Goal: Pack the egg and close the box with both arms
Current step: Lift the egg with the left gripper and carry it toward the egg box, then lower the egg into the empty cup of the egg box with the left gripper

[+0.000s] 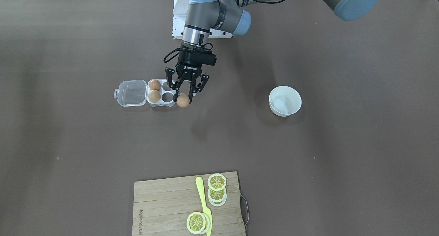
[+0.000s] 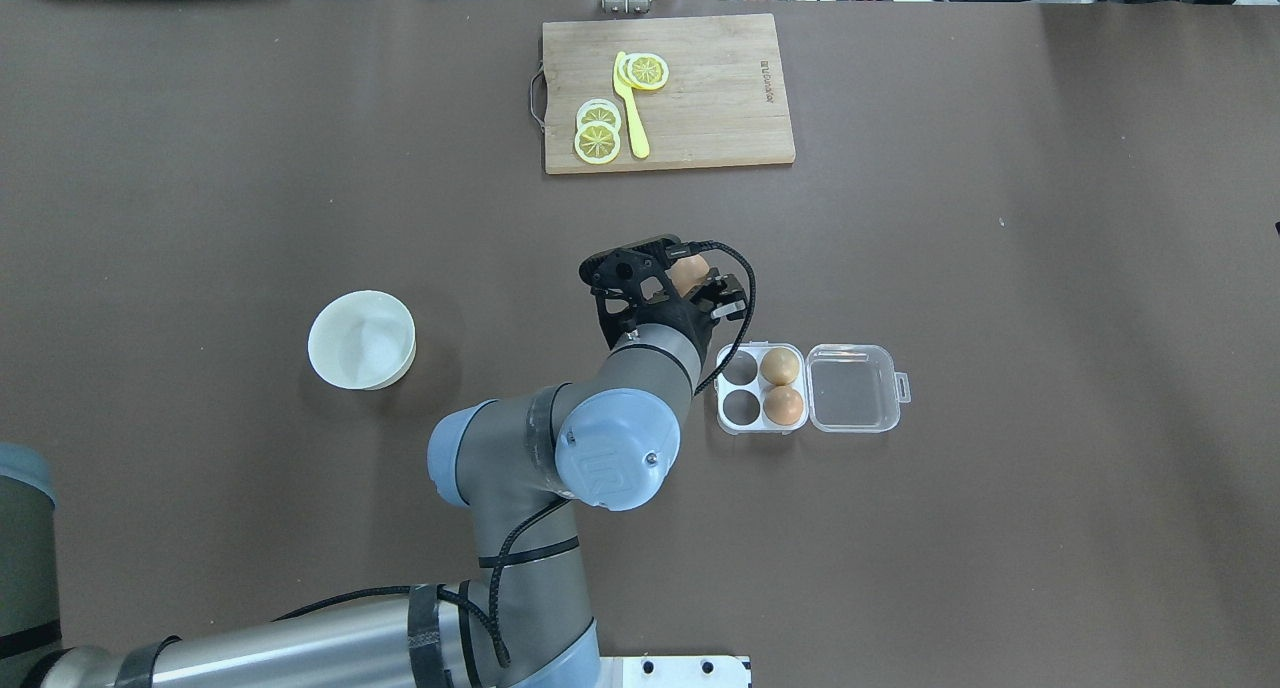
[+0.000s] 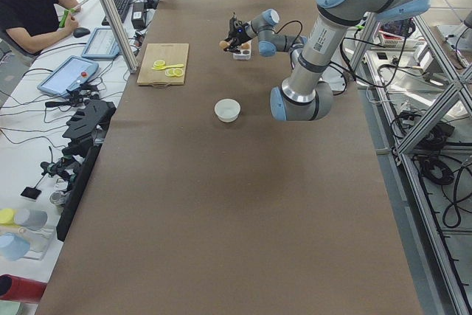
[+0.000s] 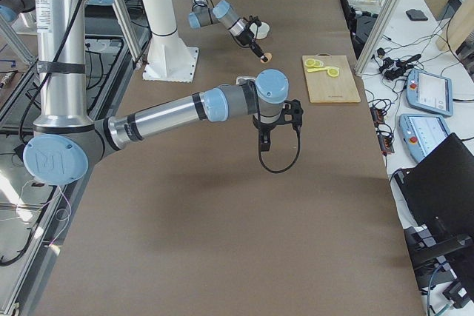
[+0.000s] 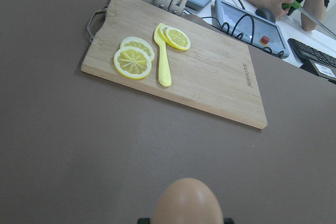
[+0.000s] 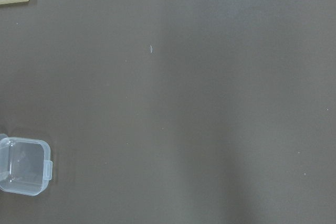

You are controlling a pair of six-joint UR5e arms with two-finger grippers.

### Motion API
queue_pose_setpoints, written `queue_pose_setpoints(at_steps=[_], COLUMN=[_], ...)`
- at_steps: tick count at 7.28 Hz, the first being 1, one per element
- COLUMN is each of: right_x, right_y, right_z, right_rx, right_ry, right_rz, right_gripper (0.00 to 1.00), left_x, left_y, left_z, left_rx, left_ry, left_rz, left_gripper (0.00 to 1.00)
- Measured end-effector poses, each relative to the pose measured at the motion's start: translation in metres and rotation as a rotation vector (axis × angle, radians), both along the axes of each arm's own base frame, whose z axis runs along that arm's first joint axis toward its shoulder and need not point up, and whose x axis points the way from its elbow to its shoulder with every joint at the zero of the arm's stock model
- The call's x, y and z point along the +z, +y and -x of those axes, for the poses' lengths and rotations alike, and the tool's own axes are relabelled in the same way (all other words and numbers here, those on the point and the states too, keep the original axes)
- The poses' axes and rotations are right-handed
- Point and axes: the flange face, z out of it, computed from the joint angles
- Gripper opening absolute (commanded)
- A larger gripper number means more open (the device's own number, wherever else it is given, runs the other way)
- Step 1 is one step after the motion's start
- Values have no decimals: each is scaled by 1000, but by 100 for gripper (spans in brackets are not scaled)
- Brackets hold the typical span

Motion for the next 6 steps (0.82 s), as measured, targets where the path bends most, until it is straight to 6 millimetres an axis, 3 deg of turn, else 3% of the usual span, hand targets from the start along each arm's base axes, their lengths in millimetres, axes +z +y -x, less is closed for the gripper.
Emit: queue_pose_setpoints(at_steps=[2, 6], right_x=[0, -3], right_y=[0, 1], right_z=[0, 0], right_rx=[3, 9], right_ry=[0, -4], right_rz=[4, 7], right_gripper=[100, 100], left_x=[-6, -10], left_y=[-5, 1], left_z=[-19, -28], left_rx=[1, 12], left_ry=[8, 16], left_rz=[-3, -4], left_gripper=[0, 0])
